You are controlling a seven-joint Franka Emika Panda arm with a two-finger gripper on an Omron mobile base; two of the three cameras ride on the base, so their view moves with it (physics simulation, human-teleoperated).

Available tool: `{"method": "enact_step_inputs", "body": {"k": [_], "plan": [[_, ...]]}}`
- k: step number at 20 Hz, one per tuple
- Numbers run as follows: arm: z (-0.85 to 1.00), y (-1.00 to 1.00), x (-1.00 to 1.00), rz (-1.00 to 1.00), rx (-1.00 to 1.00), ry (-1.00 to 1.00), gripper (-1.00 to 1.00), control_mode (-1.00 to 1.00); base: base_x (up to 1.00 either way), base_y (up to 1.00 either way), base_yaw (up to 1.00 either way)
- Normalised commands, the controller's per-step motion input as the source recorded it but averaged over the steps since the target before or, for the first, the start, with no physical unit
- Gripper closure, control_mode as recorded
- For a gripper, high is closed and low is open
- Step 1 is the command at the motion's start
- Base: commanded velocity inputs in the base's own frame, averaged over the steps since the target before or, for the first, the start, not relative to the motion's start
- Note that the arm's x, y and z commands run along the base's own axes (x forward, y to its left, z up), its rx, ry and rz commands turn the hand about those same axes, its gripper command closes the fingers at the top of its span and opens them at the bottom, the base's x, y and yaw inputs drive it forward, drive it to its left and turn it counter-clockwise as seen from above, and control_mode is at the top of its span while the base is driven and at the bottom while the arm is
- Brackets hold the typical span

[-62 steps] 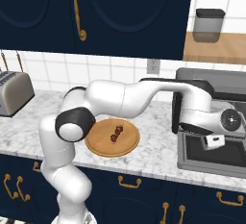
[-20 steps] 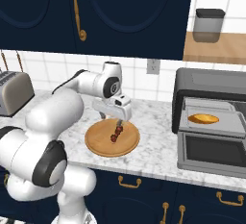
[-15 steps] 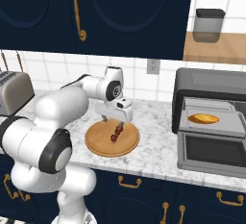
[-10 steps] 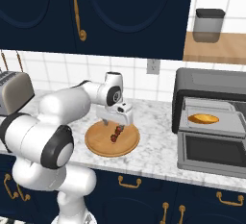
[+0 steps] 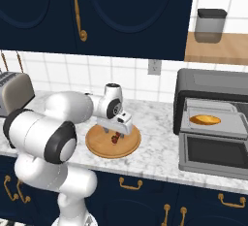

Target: Pick up the kebab skewer and baguette bread, and place them inside the toaster oven. Close the toaster oven door and start by setting the timer.

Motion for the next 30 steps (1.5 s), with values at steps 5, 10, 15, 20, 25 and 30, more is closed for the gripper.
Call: {"method": "enact_step_inputs", "body": {"k": [5,10,15,20,25,30], "plan": [[-0.14,0.00,0.28,0.00,0.00,0.00,-1.00,-1.00,0.00,0.00,0.00],[-0.16,0.00,0.25,0.00,0.00,0.00,-1.00,-1.00,0.00,0.00,0.00],[-0.31,0.00,0.06,0.00,0.00,0.00,-1.00,-1.00,0.00,0.00,0.00],[-0.33,0.00,0.00,0.00,0.00,0.00,1.00,-1.00,0.00,0.00,0.00],[-0.18,0.00,0.00,0.00,0.00,0.00,1.00,-1.00,0.00,0.00,0.00],[-0.05,-0.01,0.00,0.00,0.00,0.00,1.00,-1.00,0.00,0.00,0.00]]}}
